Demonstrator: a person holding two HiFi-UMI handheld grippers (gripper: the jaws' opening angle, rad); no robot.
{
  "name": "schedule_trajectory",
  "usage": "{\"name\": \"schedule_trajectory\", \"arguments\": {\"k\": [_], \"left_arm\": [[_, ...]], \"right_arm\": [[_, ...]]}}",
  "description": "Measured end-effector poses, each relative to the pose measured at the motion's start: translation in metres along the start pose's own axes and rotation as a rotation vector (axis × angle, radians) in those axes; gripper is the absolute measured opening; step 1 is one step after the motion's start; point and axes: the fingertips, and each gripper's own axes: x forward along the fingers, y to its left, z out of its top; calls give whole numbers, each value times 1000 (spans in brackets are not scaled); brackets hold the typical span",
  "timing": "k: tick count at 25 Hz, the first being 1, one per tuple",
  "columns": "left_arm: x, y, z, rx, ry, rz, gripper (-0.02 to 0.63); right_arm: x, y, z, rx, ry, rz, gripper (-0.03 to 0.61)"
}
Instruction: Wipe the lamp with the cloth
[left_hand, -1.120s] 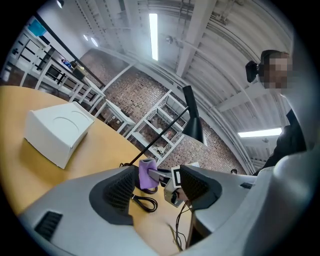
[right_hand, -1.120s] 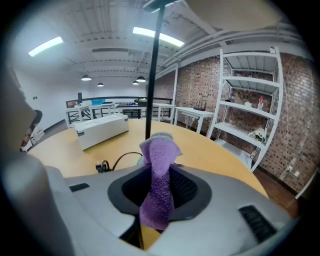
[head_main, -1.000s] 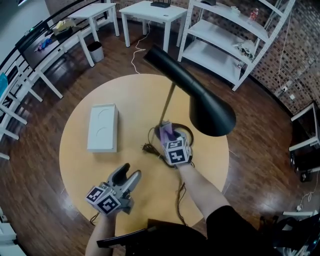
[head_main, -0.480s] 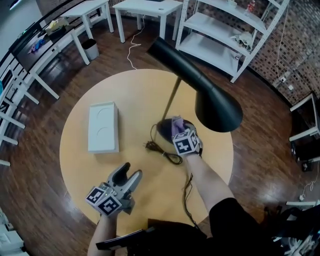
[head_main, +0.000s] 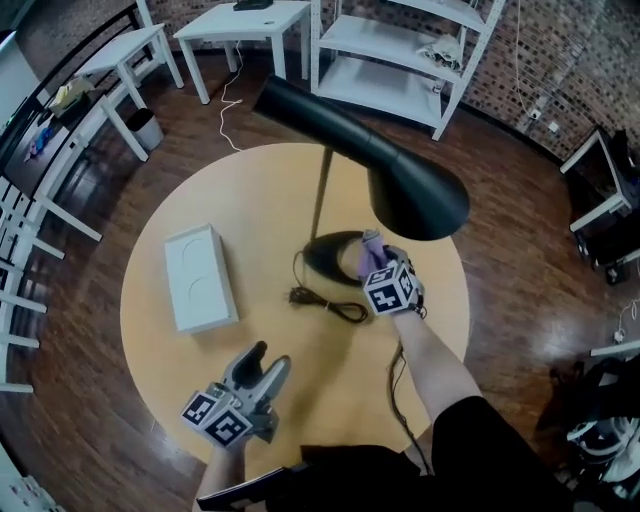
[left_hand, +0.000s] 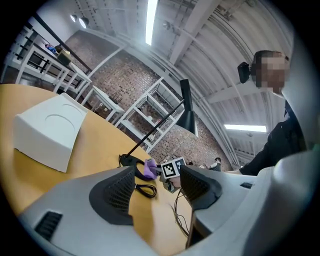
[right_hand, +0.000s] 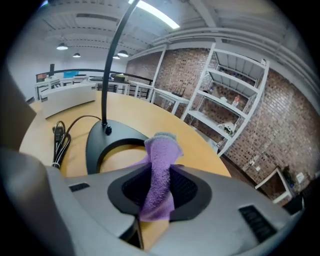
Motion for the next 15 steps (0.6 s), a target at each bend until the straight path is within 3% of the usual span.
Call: {"name": "schedule_trajectory", "arguments": {"k": [4, 6, 10, 15], "left_arm": [[-2, -3, -6, -2, 21, -30, 270], [-3, -3, -7, -3, 28, -39, 270], [-7, 5, -5, -4, 30, -42, 270], [-11, 4, -3, -6, 6, -20, 270]], "right_arm": [[-3, -12, -18, 218, 34, -9, 95], [-14, -12, 0, 226, -34, -24, 95], [-16, 35, 59, -9, -175, 31, 95], [4, 85, 85, -205, -130, 144, 95]]}}
